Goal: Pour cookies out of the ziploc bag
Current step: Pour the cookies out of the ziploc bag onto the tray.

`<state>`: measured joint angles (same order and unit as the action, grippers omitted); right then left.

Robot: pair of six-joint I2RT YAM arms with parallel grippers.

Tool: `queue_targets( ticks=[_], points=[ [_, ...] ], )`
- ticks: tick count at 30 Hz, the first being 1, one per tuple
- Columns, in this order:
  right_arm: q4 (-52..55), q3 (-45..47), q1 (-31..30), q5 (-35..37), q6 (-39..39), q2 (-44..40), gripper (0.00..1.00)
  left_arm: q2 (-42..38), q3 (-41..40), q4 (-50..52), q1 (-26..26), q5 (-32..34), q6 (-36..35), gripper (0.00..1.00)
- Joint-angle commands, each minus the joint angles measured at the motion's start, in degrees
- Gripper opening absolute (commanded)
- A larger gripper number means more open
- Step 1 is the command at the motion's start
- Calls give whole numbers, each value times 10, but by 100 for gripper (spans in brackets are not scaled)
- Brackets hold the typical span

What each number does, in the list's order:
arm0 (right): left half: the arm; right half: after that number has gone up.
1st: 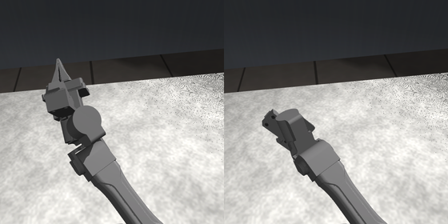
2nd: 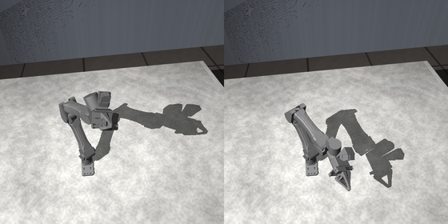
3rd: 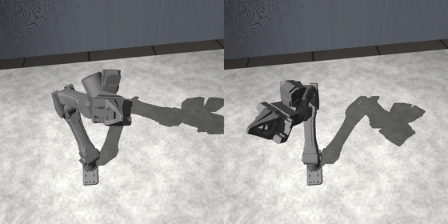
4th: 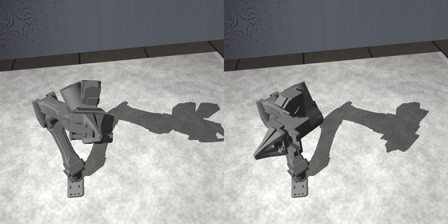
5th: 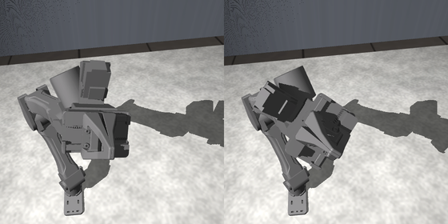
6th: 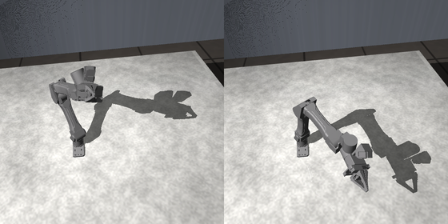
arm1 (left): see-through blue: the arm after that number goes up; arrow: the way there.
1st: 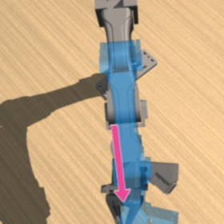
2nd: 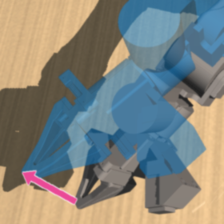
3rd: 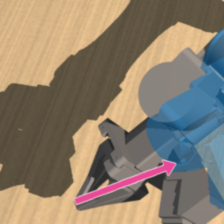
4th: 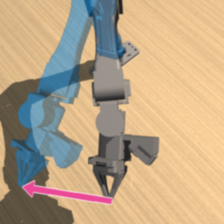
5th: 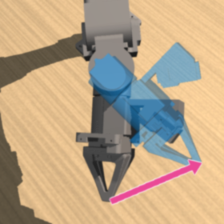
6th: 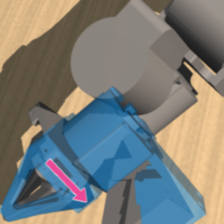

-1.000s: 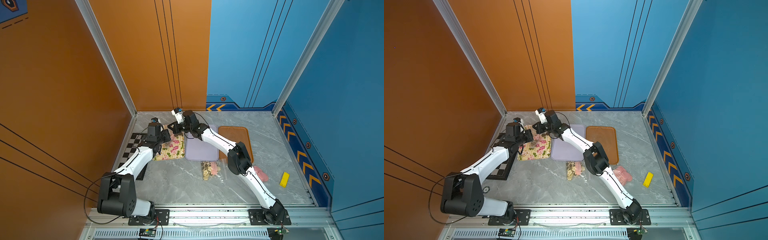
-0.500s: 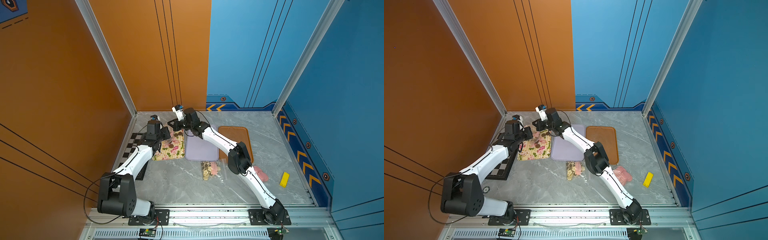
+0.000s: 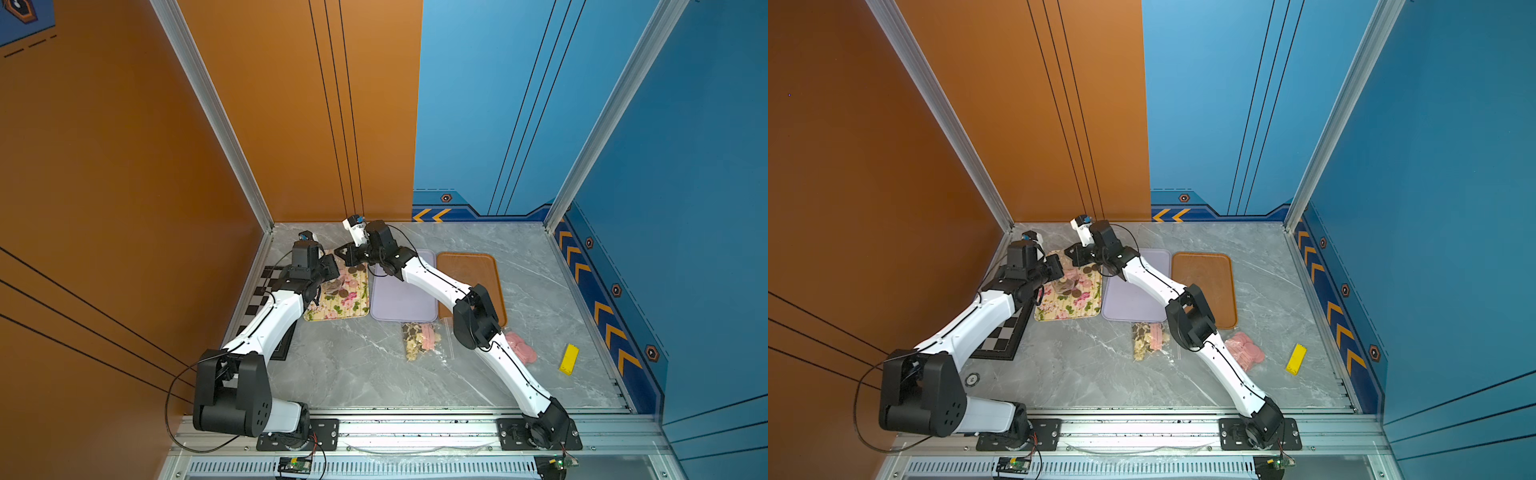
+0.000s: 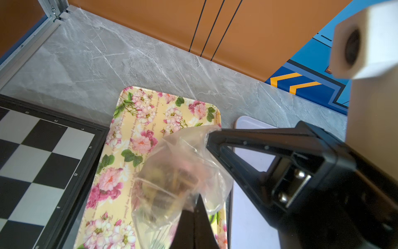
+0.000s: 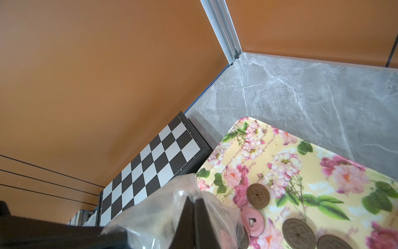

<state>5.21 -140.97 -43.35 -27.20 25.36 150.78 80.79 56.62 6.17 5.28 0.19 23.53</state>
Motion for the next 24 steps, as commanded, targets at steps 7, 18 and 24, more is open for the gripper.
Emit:
queue_targets(
  ticks=[7,18,24],
  points=[
    [45,-27,-7,48,-34,-13,0,5,-7,-2,-3,13,-15,0],
    [49,-33,-12,48,-44,-20,0,-21,-35,-66,2,-26,-14,0],
    [30,-27,-8,36,-26,-24,0,-22,-41,-71,1,-21,-19,0]
  ],
)
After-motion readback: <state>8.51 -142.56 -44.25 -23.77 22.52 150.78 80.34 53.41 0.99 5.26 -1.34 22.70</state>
